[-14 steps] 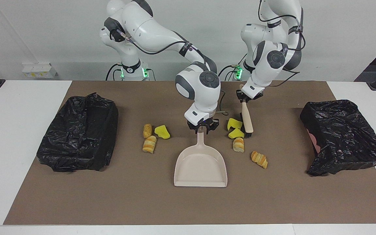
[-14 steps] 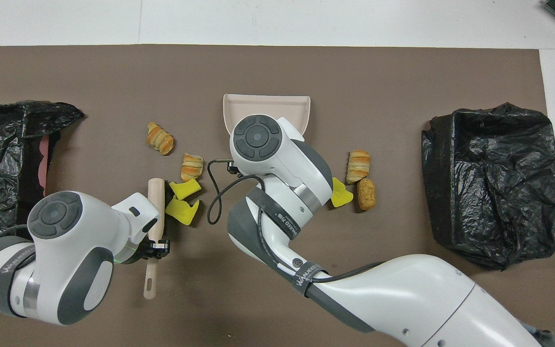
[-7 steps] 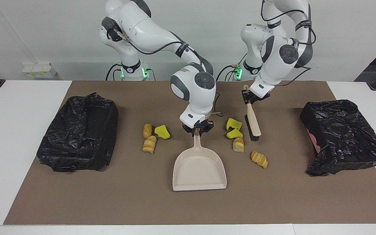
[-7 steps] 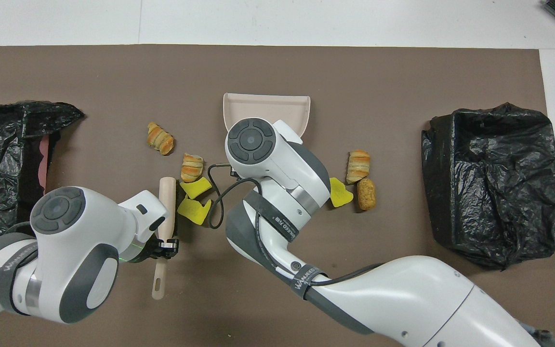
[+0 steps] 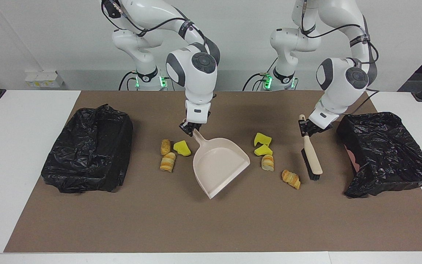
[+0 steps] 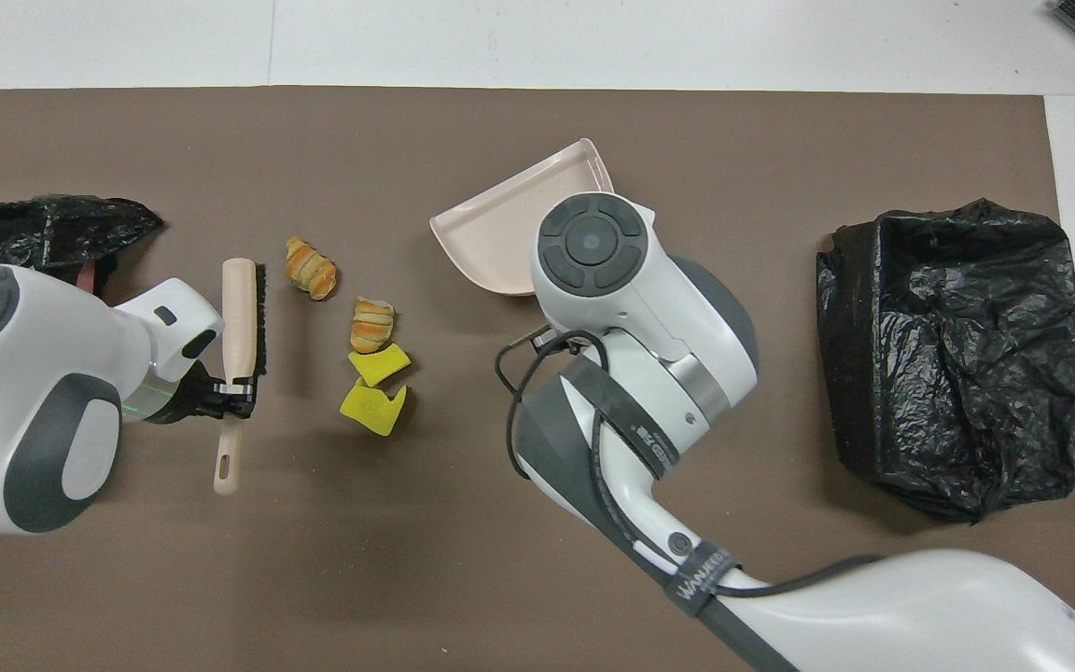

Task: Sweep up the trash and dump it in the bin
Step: 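Lift the dustpan with the right gripper while the left gripper raises the brush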

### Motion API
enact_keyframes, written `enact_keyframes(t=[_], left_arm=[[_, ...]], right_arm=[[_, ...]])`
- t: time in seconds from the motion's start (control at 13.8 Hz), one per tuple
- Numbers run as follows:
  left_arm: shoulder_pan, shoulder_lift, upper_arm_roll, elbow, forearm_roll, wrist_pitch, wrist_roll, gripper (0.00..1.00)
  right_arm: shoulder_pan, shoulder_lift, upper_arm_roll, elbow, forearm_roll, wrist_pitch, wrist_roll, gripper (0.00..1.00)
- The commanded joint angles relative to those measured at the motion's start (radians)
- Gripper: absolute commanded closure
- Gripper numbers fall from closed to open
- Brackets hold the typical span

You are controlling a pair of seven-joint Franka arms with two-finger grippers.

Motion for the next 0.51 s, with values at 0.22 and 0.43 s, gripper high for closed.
enact_keyframes(t=[0.22, 0.43], left_arm=[[-0.022, 0.118, -0.017, 0.09, 0.037, -0.013, 0.17, 1.0], [-0.07, 0.095, -0.017, 0.072, 0.039, -0.06, 0.173, 1.0]], right_arm=[[0.014, -0.045, 0.024, -0.169, 0.022, 0.15, -0.172, 1.0], [0.021, -0.045, 0.045, -0.174, 0.022, 0.152, -0.163, 1.0]])
